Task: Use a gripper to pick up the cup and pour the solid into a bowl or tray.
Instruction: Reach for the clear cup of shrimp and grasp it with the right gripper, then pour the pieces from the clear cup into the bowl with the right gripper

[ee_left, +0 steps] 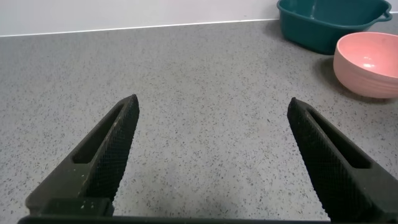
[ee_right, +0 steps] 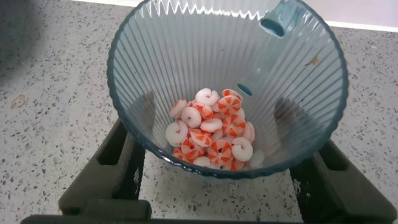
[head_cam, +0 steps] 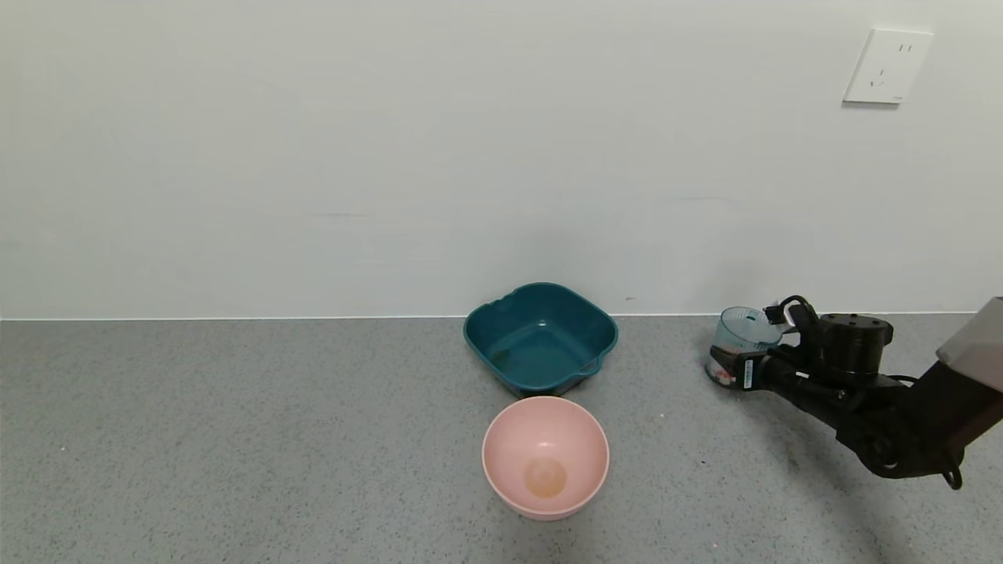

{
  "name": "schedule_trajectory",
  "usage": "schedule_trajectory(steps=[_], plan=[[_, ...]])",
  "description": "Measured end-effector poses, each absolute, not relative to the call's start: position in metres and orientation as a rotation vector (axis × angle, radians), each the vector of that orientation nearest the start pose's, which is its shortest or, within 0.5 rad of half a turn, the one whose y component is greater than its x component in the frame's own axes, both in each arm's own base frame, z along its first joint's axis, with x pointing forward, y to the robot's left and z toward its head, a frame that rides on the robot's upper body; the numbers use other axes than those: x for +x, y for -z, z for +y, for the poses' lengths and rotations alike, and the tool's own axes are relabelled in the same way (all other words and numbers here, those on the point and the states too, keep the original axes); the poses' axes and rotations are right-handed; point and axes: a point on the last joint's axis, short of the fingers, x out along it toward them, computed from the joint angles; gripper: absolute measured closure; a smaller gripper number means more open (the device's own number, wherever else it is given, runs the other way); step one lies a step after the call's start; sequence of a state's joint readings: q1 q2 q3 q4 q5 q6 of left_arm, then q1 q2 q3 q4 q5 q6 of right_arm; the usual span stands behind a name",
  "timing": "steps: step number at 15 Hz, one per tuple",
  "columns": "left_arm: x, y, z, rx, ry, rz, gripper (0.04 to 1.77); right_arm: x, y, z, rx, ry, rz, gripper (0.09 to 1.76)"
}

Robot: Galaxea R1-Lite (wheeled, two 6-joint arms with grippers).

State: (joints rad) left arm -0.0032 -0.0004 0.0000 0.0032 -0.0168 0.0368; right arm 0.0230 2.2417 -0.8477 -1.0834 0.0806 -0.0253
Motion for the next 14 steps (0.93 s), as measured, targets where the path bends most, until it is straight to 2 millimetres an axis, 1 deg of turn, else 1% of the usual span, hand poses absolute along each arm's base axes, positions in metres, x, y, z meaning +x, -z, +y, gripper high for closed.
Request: schedule_trajectory(steps=[3, 7, 11, 14], plan=[[-0.023, -0.075, 0.0, 0.037, 0.02, 0.002, 0.09, 0.39, -0.048, 0.012, -0.024, -0.059, 0.303, 0.5], [-0.023, -0.075, 0.0, 0.037, 0.02, 0.002, 0.09, 0.39, -0.058, 0.016, -0.028, -0.062, 0.32, 0.5], [-0.023, -0.075, 0.0, 0.037, 0.02, 0.002, 0.09, 0.39, -0.081, 0.017, -0.029, -0.065, 0.307, 0.51], [-0.023, -0.075, 0.0, 0.037, 0.02, 0.002, 0.09, 0.389, -0.104, 0.023, -0.032, -0.079, 0.305, 0.51]])
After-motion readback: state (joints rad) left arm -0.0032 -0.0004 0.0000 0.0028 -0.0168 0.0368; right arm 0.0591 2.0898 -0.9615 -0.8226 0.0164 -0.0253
